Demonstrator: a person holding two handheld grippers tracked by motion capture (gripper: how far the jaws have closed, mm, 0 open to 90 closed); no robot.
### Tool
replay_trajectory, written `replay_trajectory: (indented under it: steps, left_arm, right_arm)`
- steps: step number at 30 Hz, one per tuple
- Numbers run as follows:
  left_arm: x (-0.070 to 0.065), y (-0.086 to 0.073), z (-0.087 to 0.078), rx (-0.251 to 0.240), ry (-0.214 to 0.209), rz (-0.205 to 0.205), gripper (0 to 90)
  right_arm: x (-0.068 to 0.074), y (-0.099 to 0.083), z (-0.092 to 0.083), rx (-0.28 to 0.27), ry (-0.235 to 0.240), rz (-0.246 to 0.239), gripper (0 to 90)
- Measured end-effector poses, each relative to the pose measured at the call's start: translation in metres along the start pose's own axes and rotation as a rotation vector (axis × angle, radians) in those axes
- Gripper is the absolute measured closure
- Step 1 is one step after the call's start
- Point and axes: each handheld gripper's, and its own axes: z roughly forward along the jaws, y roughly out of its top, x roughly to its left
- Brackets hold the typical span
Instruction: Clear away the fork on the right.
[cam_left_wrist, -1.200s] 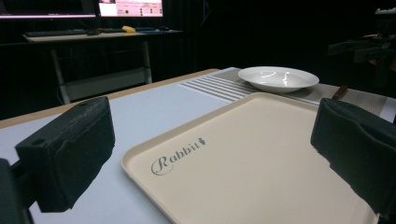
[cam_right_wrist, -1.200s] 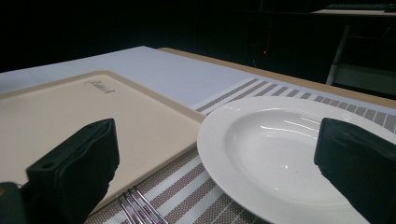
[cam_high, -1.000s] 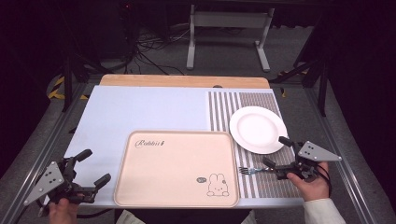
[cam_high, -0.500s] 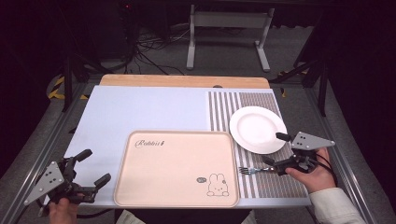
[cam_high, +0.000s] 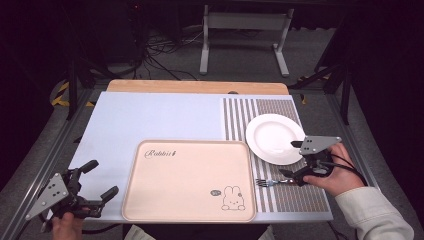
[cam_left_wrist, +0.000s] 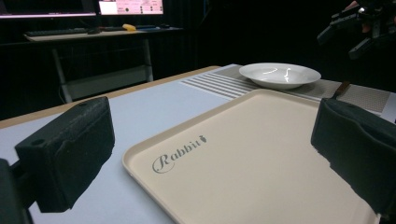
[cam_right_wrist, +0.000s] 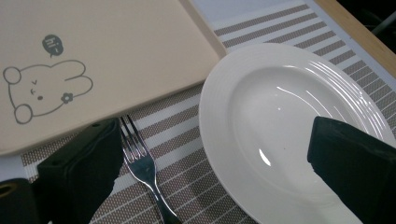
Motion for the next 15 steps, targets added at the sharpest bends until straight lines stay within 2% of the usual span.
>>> replay_trajectory:
  steps: [1,7,15]
  left_arm:
    - [0.0,0.0,0.0,0.0,0.0,0.0,0.4]
    - [0.0,0.0,0.0,0.004,-0.003,0.002,0.4]
    - [0.0,0.0,0.0,0.005,-0.003,0.001,0.4]
  right_arm:
    - [0.0,0.0,0.0,0.0,0.0,0.0,4.7]
    - [-0.002,0.007,0.004,0.091,0.022,-0.044,5.1]
    - [-0.004,0.009,0.013,0.185,0.046,-0.089,6.2]
